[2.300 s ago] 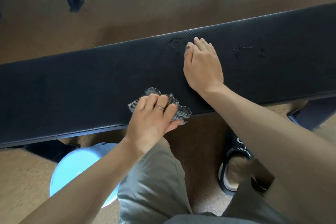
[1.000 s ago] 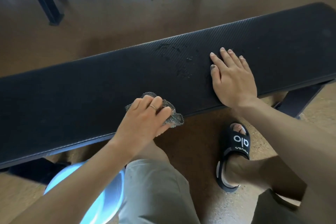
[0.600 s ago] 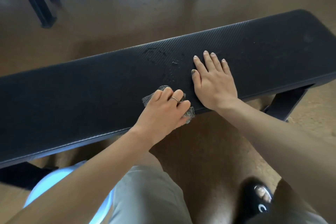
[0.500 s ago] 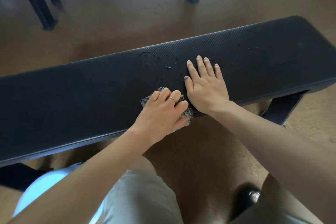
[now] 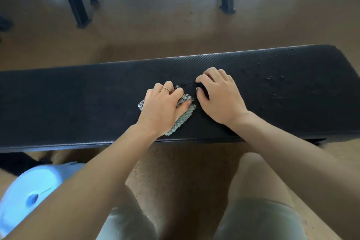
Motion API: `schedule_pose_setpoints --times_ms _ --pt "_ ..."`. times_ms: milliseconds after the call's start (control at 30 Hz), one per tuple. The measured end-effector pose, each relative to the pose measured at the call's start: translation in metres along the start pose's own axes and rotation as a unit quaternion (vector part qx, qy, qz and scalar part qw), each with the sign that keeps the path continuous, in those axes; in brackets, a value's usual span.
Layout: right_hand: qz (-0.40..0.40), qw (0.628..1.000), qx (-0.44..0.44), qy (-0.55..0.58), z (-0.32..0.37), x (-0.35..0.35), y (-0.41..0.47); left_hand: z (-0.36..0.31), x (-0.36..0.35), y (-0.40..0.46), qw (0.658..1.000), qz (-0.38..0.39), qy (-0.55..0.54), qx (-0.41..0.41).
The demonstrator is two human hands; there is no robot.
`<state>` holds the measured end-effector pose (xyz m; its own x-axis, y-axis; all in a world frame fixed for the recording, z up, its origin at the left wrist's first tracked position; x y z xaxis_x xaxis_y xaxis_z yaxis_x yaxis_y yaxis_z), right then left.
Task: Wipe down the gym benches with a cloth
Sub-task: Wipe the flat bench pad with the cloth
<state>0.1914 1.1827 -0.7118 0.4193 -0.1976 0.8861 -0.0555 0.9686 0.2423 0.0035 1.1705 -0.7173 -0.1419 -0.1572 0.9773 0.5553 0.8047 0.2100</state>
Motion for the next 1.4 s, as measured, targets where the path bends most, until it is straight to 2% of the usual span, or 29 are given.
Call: schedule_pose_setpoints --times_ms 200,400,533,700,800,900,967,1067,1133,1200,1400 --pt "-0.002 1.000 -0.003 -0.004 -0.001 0.000 -0.002 -0.023 0.004 -0.009 0.995 0.014 0.028 0.093" --pt "0.035 0.999 0.003 -0.041 0.001 0.001 -0.002 -0.057 0.012 -0.059 0.997 0.037 0.021 0.071" --pt "0.040 0.998 -0.002 -0.046 0.002 0.001 0.004 -0.030 0.011 -0.028 0.997 0.043 0.001 0.064" --pt "0.041 0.998 0.007 -0.056 0.004 0.001 0.006 0.033 0.001 0.044 0.984 0.068 -0.013 0.164" --pt "0.020 0.998 -0.008 -0.053 0.003 0.000 0.009 0.059 -0.005 0.079 0.983 0.059 -0.025 0.175" --pt "0.030 0.998 -0.014 -0.053 0.006 -0.001 0.013 0.054 -0.006 0.075 0.980 0.062 -0.010 0.188" --pt "0.033 0.998 -0.008 -0.058 0.005 -0.002 0.014 0.034 0.000 0.051 0.983 0.059 -0.001 0.174" --pt "0.037 0.997 -0.004 -0.067 0.007 -0.004 0.019 0.006 0.013 -0.003 0.993 0.053 -0.005 0.105" --pt "0.038 0.997 0.008 -0.073 0.011 -0.006 0.025 0.010 0.015 -0.017 0.995 0.072 -0.001 0.066" --pt "0.040 0.996 0.032 -0.076 0.017 -0.010 0.033 0.032 0.014 -0.007 0.994 0.088 0.018 0.062" --pt "0.026 0.998 0.018 -0.059 0.022 -0.022 0.046 0.131 0.007 0.039 0.973 0.067 0.012 0.219"
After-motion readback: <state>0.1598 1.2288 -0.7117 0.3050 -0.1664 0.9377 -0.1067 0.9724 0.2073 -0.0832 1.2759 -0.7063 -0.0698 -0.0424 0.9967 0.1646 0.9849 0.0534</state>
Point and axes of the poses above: each hand's wrist, its own y-axis towards the middle knuckle, its own x-axis out of the back of the hand, z = x × y, the point moved 2 cm from there along y, towards the middle knuckle, and after that the axes turned 13 degrees about -x, right-handed, at the moved point
